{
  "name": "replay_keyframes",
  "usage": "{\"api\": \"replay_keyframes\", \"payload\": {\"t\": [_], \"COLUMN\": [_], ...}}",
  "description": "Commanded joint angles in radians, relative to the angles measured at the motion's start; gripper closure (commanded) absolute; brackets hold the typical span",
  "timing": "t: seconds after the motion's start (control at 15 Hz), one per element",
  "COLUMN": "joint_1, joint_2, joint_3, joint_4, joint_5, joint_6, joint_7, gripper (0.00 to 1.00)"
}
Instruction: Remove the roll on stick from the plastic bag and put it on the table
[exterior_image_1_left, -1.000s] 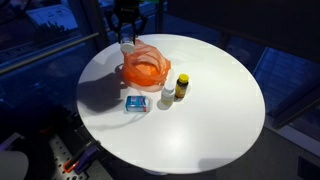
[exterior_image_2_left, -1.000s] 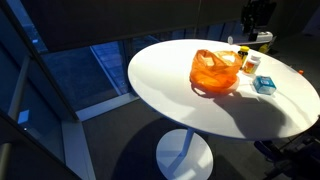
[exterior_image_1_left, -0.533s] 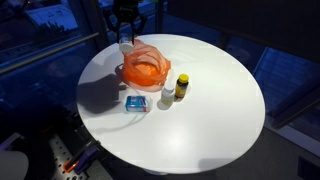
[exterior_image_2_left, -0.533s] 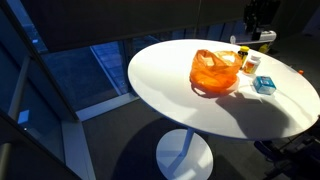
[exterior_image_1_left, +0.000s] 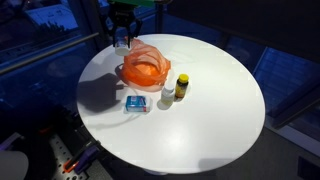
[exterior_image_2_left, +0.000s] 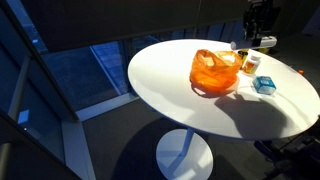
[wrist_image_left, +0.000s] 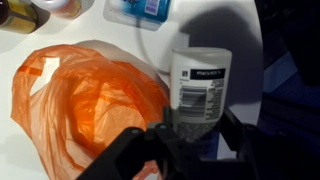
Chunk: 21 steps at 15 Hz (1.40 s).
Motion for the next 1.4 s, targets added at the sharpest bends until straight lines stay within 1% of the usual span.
{"api": "replay_keyframes", "payload": {"t": [0.0, 0.2, 0.73, 1.07, 1.33], "joint_1": [0.028, 0.056, 0.116, 0.140, 0.149], "joint_2": [-0.050, -0.056, 0.011, 0.068, 0.108], "joint_3": [0.002, 0.016, 0.060, 0.072, 0.067], "joint_4": [-0.071, -0.104, -0.140, -0.154, -0.149], "joint_5": [0.021, 0.025, 0.070, 0.033, 0.001], "joint_6": [0.036, 0.070, 0.223, 0.345, 0.409], "joint_7": [-0.033, -0.045, -0.054, 0.050, 0.186], "gripper": [0.75, 0.75, 0.75, 0.75, 0.75]}}
